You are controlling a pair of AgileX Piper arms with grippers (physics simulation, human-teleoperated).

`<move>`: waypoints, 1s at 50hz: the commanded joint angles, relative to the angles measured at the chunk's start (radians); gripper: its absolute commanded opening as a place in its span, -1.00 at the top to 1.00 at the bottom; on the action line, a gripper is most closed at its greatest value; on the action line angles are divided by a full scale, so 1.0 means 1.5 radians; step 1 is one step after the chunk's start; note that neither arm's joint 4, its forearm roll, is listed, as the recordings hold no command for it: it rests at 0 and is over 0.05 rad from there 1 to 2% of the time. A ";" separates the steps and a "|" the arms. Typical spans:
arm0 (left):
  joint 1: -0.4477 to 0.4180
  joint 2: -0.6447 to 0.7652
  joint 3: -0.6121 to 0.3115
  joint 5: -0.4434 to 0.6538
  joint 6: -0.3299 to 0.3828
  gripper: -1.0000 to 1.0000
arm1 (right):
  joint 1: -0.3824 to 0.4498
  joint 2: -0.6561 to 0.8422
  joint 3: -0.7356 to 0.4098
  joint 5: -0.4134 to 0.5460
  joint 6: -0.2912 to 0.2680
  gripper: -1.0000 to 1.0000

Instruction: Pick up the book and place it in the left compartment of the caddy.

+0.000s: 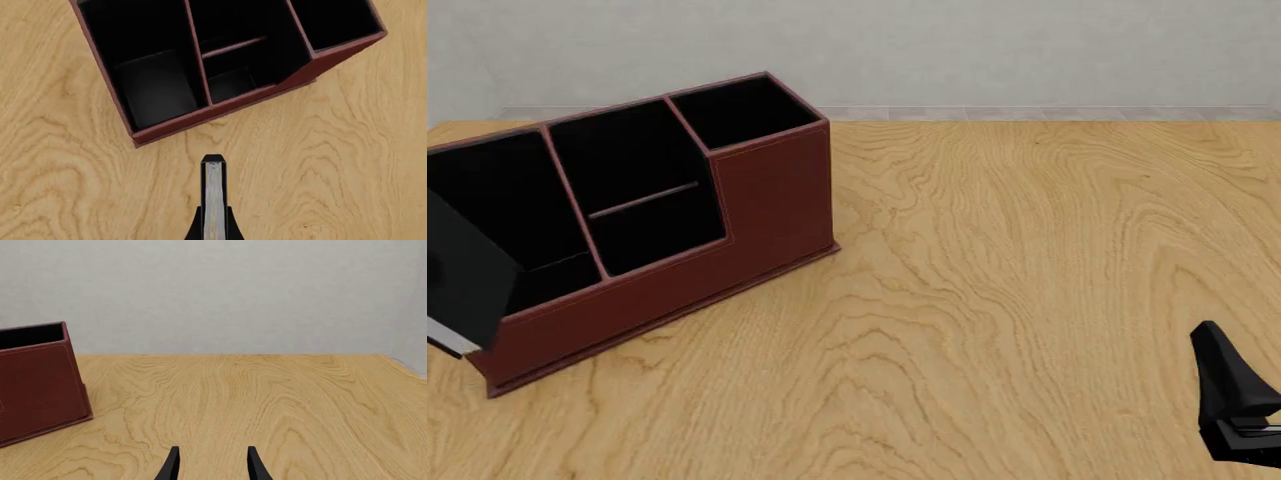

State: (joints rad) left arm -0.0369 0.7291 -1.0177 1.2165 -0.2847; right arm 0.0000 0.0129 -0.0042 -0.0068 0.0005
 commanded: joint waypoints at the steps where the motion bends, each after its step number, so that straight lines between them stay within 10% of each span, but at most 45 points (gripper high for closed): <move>1: 0.060 0.036 -0.036 0.000 0.018 1.00 | 0.000 -0.002 0.001 0.001 0.000 -1.00; 50: 0.150 0.219 0.004 -0.177 0.037 1.00 | 0.000 -0.003 0.001 0.001 0.000 -1.00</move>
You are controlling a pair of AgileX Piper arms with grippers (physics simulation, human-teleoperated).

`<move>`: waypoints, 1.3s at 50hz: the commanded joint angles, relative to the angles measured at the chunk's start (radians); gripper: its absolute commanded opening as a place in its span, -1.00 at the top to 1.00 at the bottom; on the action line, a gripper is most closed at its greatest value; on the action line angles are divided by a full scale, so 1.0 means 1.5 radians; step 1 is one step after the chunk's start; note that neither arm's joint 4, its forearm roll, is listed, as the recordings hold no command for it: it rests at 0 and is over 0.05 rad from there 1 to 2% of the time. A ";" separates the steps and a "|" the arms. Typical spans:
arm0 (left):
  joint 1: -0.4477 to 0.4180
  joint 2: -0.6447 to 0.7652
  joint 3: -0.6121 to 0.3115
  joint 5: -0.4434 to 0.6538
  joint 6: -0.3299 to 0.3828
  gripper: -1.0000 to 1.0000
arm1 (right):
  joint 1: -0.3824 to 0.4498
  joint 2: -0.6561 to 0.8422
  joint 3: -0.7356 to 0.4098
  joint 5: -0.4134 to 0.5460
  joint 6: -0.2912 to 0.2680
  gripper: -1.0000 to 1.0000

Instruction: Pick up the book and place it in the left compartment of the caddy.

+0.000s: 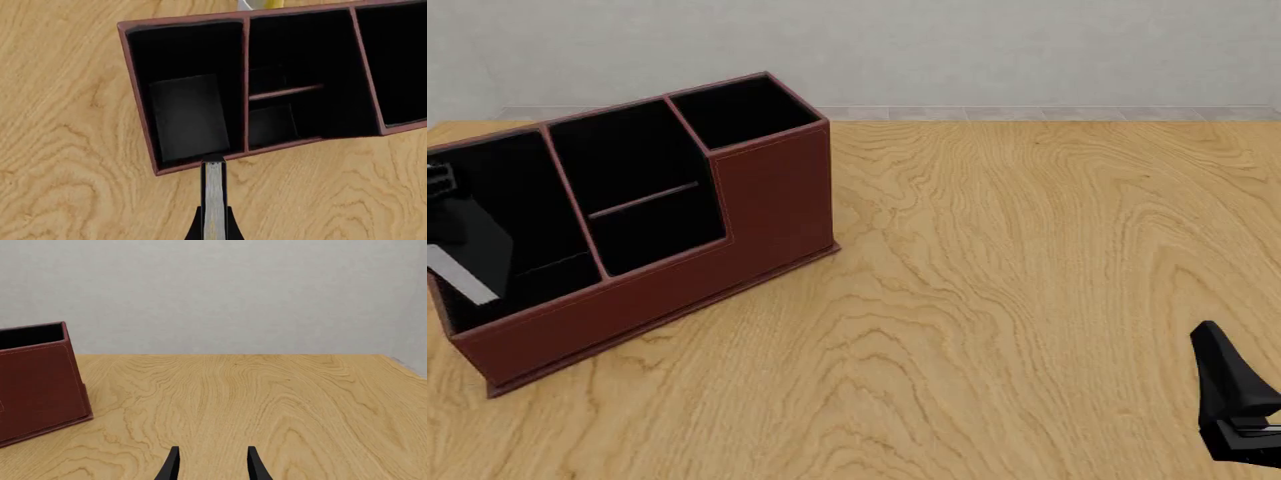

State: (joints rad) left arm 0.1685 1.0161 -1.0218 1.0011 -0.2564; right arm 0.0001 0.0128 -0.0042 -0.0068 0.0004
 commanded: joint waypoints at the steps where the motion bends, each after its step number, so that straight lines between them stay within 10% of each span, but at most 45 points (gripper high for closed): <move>1: 0.012 0.030 0.004 -0.037 0.013 1.00 | 0.000 -0.002 0.001 0.001 0.000 -1.00; 65: 0.042 0.140 0.012 -0.142 0.022 1.00 | 0.000 -0.002 0.001 0.001 0.000 -1.00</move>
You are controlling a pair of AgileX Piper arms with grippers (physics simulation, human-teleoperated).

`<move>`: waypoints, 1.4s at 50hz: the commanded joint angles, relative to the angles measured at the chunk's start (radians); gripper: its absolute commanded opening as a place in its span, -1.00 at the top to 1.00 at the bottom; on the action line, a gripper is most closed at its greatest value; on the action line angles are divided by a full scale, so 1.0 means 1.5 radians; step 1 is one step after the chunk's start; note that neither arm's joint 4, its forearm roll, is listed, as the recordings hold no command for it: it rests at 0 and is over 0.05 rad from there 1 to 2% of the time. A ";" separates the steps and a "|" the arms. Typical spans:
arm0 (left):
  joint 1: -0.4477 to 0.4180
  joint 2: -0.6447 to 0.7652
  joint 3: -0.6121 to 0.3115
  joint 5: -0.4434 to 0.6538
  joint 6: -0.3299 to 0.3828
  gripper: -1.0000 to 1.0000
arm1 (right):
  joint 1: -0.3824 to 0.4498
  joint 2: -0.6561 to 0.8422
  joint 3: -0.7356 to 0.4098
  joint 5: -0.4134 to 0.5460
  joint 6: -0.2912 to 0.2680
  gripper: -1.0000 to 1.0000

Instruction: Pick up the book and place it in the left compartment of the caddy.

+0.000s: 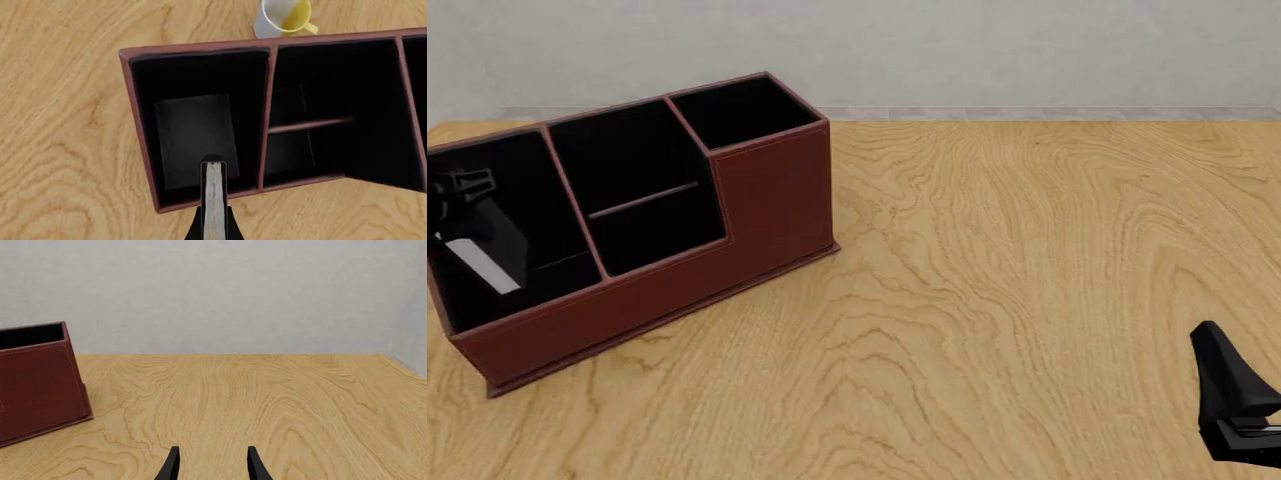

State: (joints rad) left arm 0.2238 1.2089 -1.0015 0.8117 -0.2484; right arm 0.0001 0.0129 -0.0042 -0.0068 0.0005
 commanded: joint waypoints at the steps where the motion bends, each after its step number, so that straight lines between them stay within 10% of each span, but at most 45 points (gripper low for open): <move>1: 0.003 0.012 -0.003 -0.016 0.013 1.00 | 0.000 -0.002 0.001 0.001 0.000 -1.00; 70: 0.025 0.118 -0.051 -0.078 0.010 1.00 | 0.000 -0.002 0.001 0.001 0.000 -1.00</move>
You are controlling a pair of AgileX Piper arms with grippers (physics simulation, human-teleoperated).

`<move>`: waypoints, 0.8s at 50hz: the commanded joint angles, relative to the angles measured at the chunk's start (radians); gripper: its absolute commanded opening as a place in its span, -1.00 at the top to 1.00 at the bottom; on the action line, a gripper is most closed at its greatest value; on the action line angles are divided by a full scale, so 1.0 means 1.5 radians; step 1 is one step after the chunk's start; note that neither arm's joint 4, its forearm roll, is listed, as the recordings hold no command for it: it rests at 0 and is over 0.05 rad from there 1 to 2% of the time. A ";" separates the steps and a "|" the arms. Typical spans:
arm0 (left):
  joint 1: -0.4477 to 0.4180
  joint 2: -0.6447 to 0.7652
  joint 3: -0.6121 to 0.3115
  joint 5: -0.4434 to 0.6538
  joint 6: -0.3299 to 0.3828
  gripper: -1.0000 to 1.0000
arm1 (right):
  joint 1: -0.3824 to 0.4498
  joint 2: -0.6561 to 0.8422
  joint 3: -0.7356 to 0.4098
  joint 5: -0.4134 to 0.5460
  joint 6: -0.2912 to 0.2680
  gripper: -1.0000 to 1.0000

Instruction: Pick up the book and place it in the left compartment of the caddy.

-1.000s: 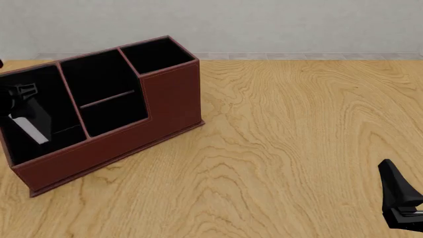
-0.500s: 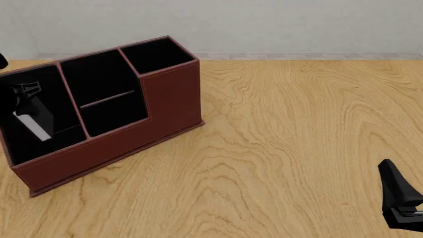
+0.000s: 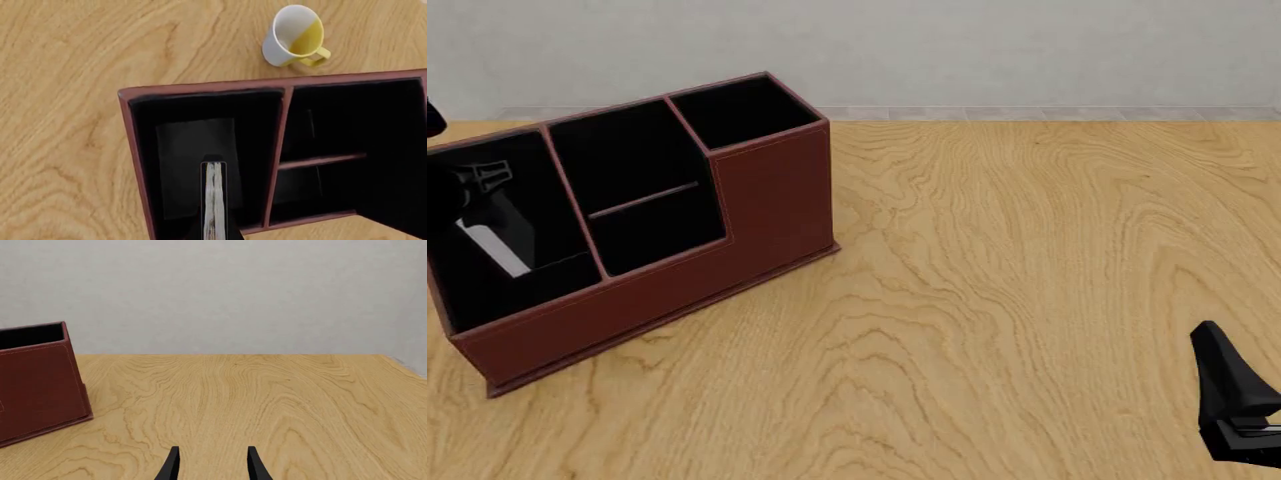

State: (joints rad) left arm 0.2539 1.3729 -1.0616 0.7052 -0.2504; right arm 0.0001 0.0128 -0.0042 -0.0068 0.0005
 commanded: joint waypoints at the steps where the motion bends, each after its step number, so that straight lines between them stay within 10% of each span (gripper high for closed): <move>1: 0.005 0.010 -0.012 -0.007 0.010 1.00 | 0.000 -0.002 0.001 0.001 0.000 -1.00; 40: 0.012 0.070 0.021 -0.078 0.019 1.00 | 0.000 -0.003 0.001 0.001 0.000 -1.00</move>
State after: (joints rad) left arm 0.2713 1.4639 -1.0345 0.6132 -0.2422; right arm 0.0001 0.0128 -0.0042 -0.0068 0.0005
